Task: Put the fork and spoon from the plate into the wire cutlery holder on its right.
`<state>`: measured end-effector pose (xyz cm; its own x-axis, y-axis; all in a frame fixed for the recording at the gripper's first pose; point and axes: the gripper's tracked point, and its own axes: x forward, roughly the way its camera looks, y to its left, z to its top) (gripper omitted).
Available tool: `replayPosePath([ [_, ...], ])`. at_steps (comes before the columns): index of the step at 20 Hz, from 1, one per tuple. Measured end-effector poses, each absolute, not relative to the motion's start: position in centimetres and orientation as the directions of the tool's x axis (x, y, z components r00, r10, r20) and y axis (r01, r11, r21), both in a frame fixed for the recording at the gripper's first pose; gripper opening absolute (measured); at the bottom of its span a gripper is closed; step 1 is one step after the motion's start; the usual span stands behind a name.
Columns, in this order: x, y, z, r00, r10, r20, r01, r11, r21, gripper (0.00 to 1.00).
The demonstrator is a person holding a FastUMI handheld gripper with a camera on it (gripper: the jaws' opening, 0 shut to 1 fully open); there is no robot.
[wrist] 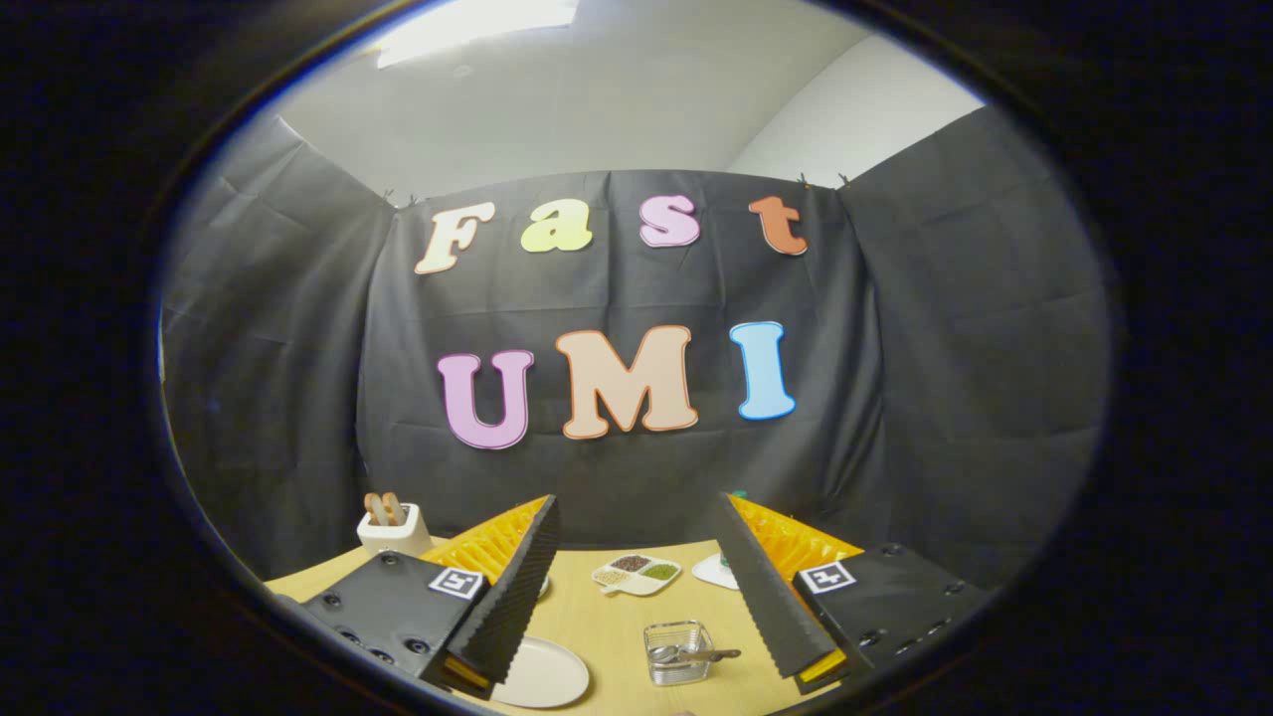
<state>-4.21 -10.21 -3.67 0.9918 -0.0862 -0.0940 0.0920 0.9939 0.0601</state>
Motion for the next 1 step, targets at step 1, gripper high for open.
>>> replayPosePath([
  [1, -4.09, -10.1, -3.69, 0.992, -0.082, -0.092, 0.088, 0.994, 0.058, 0.98],
])
